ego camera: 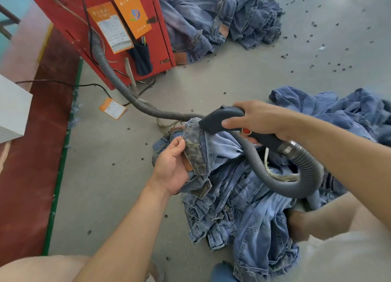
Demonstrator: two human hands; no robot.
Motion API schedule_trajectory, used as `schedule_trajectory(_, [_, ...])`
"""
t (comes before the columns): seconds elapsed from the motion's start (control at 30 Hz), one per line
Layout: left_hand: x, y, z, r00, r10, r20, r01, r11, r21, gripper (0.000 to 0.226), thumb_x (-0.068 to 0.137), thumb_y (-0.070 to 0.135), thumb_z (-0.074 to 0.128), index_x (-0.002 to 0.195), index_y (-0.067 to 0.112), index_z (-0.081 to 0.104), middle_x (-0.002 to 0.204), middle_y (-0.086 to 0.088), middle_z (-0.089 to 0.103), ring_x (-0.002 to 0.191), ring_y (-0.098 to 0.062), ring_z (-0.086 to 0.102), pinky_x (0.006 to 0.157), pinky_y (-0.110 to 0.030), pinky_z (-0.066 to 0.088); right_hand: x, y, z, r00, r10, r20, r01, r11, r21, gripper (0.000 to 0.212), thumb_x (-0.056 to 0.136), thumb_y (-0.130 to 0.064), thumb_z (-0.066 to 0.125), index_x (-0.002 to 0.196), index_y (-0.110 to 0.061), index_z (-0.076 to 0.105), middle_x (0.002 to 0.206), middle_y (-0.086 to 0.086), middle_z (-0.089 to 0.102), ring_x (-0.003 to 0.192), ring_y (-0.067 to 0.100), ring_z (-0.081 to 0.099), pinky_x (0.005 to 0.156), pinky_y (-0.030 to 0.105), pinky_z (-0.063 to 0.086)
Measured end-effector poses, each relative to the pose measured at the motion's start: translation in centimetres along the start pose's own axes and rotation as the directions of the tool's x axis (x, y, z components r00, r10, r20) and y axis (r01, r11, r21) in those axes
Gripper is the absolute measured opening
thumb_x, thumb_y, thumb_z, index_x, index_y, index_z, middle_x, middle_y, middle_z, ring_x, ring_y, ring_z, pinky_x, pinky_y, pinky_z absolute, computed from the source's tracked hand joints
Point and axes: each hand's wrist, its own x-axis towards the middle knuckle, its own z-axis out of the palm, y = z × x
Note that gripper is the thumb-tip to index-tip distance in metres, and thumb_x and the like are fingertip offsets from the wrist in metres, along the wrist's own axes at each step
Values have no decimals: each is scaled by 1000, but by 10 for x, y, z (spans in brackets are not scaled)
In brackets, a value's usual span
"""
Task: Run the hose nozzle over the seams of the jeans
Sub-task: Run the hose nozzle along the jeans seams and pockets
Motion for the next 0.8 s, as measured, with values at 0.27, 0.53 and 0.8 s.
schedule_trajectory(0.27, [3, 0, -2, 1000, -16, -24, 17, 1000, 23, 43, 111, 18, 37, 89, 17, 73, 112, -14, 70, 104, -31, 68, 108, -64, 45, 7, -3, 25, 959, -105, -264, 34, 965, -259, 23, 94, -46, 69, 94, -25, 60, 68, -2, 70, 57, 19, 67, 45, 27, 46])
schedule_trajectory(0.53, [7, 9, 5, 992, 45, -119, -41, 998, 37, 25, 112, 17, 35, 98, 11, 54, 115, -22, 60, 99, -34, 65, 93, -53, 58, -17, -7, 26, 987, -156, 37, 158, 899, -409, 21, 89, -56, 68, 93, -40, 55, 63, -5, 67, 42, 11, 63, 41, 23, 46])
schedule_trajectory(0.8, [3, 9, 6, 995, 16, -98, -5, 994, 106, 31, 112, 18, 36, 88, 13, 55, 108, -21, 65, 100, -36, 64, 105, -63, 46, -10, -14, 9, 974, -195, -112, 121, 875, -470, 22, 92, -50, 69, 97, -32, 57, 65, -4, 65, 47, 6, 59, 48, 25, 42])
